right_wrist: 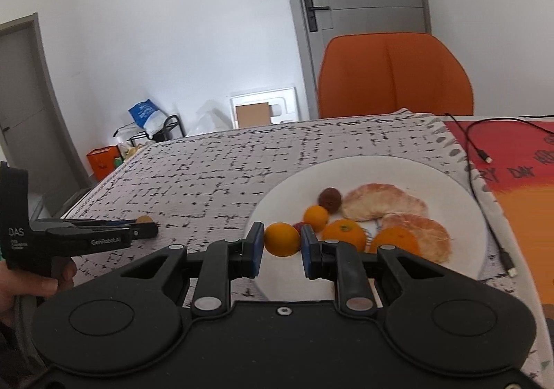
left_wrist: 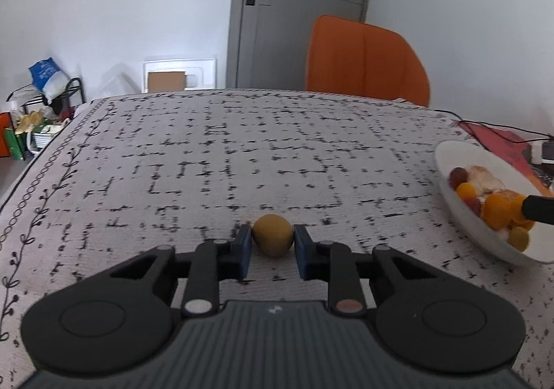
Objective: Organize fruits
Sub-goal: 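Grasp the last yellow fruit with the left tool while the right tool carries the tangerine, then lower the tangerine onto the plate and open the right tool while the left tool carries the yellow fruit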
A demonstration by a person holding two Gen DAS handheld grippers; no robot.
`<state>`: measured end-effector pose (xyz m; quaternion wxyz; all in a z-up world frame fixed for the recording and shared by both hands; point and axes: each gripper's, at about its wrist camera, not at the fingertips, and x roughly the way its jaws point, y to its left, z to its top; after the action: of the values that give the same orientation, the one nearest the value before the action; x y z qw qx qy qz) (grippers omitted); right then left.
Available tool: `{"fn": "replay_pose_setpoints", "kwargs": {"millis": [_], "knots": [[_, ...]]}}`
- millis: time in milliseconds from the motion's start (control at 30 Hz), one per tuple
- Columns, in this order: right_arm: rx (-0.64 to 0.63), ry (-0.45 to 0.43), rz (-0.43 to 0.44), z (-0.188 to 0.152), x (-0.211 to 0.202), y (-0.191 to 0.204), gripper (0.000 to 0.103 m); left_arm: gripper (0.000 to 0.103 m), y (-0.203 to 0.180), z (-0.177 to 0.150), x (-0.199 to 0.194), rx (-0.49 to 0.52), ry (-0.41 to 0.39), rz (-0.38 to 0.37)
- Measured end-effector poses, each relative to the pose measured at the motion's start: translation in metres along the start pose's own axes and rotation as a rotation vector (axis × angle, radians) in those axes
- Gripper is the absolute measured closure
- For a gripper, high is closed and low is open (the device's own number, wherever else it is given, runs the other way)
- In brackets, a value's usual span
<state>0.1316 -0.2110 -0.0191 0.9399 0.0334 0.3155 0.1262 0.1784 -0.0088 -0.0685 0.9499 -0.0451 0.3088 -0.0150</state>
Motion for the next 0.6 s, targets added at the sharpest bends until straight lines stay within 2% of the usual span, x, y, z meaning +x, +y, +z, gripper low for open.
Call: {"fn": "replay_pose_setpoints", "kwargs": {"millis": [533, 600], "knots": [[0.056, -0.015, -0.077, -0.013, -0.027, -0.032, 0.082, 0.078, -0.048, 0.009, -0.02, 0.064, -0.046, -0.107], [0.064, -0.017, -0.087, -0.015, -0.029, -0.037, 0.077, 0.078, -0.056, 0.01, -0.021, 0.075, -0.05, -0.12]]}}
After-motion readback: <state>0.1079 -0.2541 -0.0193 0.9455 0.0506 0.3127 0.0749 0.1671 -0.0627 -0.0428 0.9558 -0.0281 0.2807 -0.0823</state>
